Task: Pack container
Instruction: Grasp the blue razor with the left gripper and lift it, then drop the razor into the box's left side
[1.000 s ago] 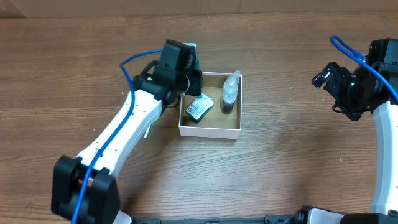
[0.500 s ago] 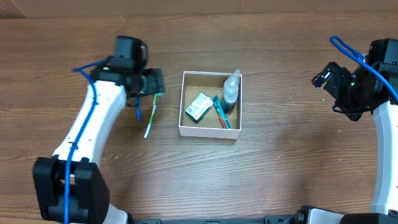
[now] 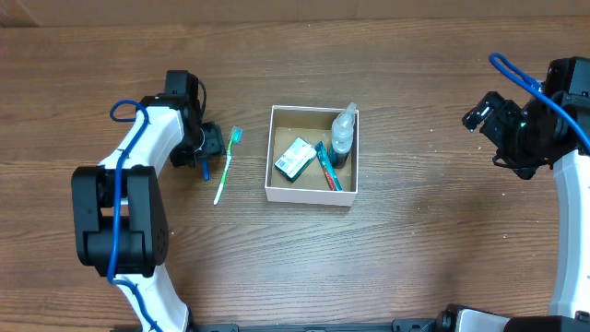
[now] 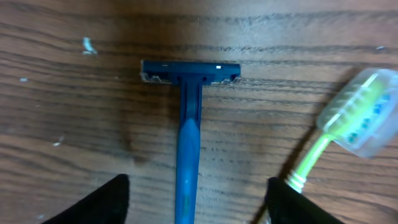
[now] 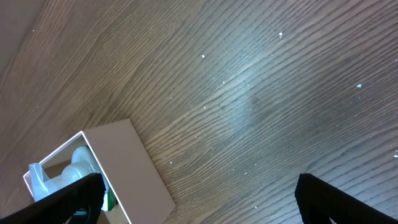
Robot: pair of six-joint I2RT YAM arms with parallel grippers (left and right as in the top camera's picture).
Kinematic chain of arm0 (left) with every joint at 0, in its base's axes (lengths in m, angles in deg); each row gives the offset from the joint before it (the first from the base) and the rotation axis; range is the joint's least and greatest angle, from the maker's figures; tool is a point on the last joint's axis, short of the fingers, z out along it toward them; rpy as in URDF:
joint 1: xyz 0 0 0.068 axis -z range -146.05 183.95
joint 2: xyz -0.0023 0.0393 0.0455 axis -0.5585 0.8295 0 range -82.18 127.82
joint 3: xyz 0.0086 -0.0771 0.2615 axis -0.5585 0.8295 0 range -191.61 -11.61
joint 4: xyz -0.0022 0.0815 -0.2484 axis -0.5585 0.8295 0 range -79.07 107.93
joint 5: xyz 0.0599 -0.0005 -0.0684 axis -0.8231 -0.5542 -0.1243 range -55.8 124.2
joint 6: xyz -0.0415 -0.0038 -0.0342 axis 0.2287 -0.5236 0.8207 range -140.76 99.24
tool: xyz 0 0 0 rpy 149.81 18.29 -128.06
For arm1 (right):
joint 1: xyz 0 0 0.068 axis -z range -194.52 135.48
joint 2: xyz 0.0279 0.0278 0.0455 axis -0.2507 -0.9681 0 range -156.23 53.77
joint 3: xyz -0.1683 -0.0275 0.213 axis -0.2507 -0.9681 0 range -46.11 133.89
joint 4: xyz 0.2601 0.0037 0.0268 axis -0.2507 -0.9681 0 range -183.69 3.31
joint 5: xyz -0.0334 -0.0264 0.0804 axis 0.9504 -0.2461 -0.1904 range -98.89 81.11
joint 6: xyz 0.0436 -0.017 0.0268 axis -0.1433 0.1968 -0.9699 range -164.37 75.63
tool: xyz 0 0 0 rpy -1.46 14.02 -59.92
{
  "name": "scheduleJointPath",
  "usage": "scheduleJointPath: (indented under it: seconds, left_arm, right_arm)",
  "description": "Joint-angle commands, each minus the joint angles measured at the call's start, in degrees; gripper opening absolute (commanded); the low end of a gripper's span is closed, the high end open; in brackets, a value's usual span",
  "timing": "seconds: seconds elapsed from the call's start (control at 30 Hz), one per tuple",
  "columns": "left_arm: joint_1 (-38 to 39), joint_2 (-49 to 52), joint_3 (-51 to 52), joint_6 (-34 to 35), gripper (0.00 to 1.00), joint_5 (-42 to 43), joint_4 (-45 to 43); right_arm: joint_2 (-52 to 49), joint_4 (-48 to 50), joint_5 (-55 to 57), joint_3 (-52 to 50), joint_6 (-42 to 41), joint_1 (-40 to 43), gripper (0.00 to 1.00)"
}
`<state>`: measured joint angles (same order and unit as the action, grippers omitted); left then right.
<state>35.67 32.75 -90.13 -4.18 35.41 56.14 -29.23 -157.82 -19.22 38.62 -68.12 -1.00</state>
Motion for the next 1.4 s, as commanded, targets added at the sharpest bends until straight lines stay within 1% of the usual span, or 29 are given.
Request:
scheduleJointPath:
  seconds: [0.0,0.1,0.17,0.23,0.3,0.37,0.43,0.53,0.67,0.73,0.8,0.9,0.97,1.1,1.2,1.23,1.27,1.3,1.33,1.37]
  left_arm:
    - [-0.7,2.1,-0.2,0.6,0.58,-0.6,-0.9]
    - [-0.7,2.8,-0.2,0.1,0.49,-0.6,-1.7]
    - [-0.7,3.3,-0.2,0.0,0.39,-0.2,-2.0]
    - [-0.5,3.7,-0.2,-0.1,0.24,-0.1,-1.5]
    - [-0.5,3.7,-0.3,-0.3,0.13,-0.2,-1.0]
    - [-0.7,3.4,-0.6,-0.3,0.06,-0.1,-0.3]
    - [-0.7,3.0,-2.2,-1.7,0.04,-0.1,1.4]
    - [-0.5,1.7,-6.9,-1.8,0.04,0.3,6.4]
    - [1.3,-2.0,-15.7,-1.9,0.04,5.4,14.9]
    - [3.8,-5.0,-19.0,-2.7,0.04,7.5,17.3]
    - [7.5,-8.3,-20.1,-4.1,0.04,7.5,17.6]
    - [14.2,-11.5,-20.1,-4.8,0.04,2.9,17.7]
    - [18.5,-11.6,-20.1,-4.8,0.04,-0.4,17.8]
    - [25.4,-9.7,-17.7,-3.3,0.07,-1.9,14.8]
    - [27.2,-8.0,-14.6,-1.0,0.13,-1.8,11.4]
    - [27.2,-7.5,-13.9,0.0,0.17,-1.9,11.0]
    - [27.0,-7.3,-13.7,0.5,0.29,-1.8,11.1]
    - [26.3,-7.3,-13.9,0.8,0.48,-1.8,11.6]
    - [25.7,-7.7,-14.3,0.8,0.56,-1.8,12.2]
    - [25.0,-7.9,-14.7,0.5,0.65,-2.0,13.0]
  right_arm:
    - [-0.1,0.3,-0.3,0.2,-0.1,0.2,1.00]
    - [-0.1,0.3,-0.3,0.2,-0.1,0.2,1.00]
    - [-0.1,0.3,-0.3,0.2,-0.1,0.2,1.00]
    - [-0.1,0.3,-0.3,0.2,-0.1,0.2,1.00]
    - [-0.1,0.3,-0.3,0.2,-0.1,0.2,1.00]
    - [-0.1,0.3,-0.3,0.2,-0.1,0.2,1.00]
    - [-0.1,0.3,-0.3,0.2,-0.1,0.2,1.00]
    - [-0.1,0.3,-0.3,0.2,-0.1,0.2,1.00]
    - [-0.1,0.3,-0.3,0.2,-0.1,0.2,1.00]
    - [-0.1,0.3,-0.3,0.2,-0.1,0.2,1.00]
    - [-0.1,0.3,-0.3,0.2,-0.1,0.2,1.00]
    - [-0.1,0.3,-0.3,0.2,-0.1,0.2,1.00]
    - [-0.1,0.3,-0.3,0.2,-0.1,0.2,1.00]
    - [-0.1,0.3,-0.3,0.2,-0.1,0.2,1.00]
    - [-0.1,0.3,-0.3,0.2,-0.1,0.2,1.00]
    - [-0.1,0.3,-0.3,0.2,-0.1,0.2,1.00]
    - [-0.1,0.3,-0.3,0.2,-0.1,0.2,1.00]
    - [-0.1,0.3,-0.3,0.2,-0.1,0.2,1.00]
    - [-0.1,0.3,-0.3,0.2,-0.1,0.2,1.00]
    - [-0.1,0.3,-0.3,0.2,-0.1,0.2,1.00]
